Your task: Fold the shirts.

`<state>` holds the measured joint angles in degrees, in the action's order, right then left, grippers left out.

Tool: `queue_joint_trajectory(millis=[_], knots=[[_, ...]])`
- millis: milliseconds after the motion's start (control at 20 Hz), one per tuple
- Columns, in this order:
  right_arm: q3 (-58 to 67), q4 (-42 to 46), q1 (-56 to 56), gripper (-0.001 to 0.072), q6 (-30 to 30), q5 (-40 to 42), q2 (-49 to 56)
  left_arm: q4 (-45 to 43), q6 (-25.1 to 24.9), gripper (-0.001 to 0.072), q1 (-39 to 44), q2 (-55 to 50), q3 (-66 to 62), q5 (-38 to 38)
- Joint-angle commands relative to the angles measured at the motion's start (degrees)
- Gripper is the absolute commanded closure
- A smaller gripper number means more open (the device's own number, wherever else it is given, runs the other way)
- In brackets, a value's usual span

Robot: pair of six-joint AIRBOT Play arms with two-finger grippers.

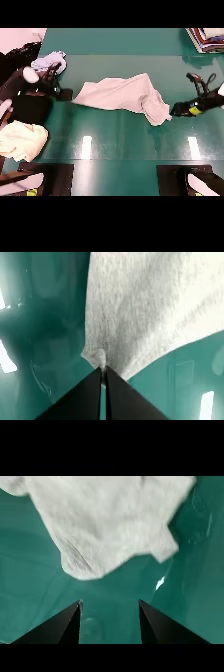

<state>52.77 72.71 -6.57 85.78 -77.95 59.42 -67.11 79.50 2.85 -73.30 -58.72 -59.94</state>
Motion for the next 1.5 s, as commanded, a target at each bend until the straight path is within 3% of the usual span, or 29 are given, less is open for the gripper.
queue_joint_trajectory(millis=[0, 250, 450, 600, 800, 900, 1100, 1450], knots=[[-10.75, -9.51, 5.42, 0.0302, 0.48, 3.13, -4.81, 1.73, 1.27, 0.0685, -0.39, 12.37, 14.67, 1.75], [-21.31, -17.77, 3.93, 0.0302, 0.26, 17.07, -4.46, 9.22, 1.07, 0.0685, -0.39, 15.80, 16.46, 1.90], [-18.93, -17.59, 1.16, 0.0302, 0.26, 23.54, 1.99, 9.75, 1.07, 0.0684, -0.39, 15.80, 16.46, 1.51], [-15.17, -17.57, 0.63, 0.0306, 0.24, 23.87, 6.51, 9.73, 1.07, 0.0685, -0.39, 15.80, 16.46, 1.38], [-12.17, -17.53, 0.63, 0.0651, -0.37, 18.97, 8.59, 9.70, 1.07, 0.0685, -0.39, 15.98, 16.46, 1.44], [-11.06, -17.05, 1.20, 0.0699, -0.37, 17.29, 5.35, 9.38, 1.09, 0.0685, -0.42, 16.87, 14.95, 1.70], [-2.62, -17.09, 5.97, 0.0700, -0.39, 14.34, -5.60, 7.21, 1.16, 0.0685, -0.39, 21.81, 1.66, 2.01], [28.46, -17.07, 16.76, 0.0699, -6.27, 20.79, -19.71, 2.91, 1.09, 0.0685, -0.39, 26.58, -41.57, 1.57]])
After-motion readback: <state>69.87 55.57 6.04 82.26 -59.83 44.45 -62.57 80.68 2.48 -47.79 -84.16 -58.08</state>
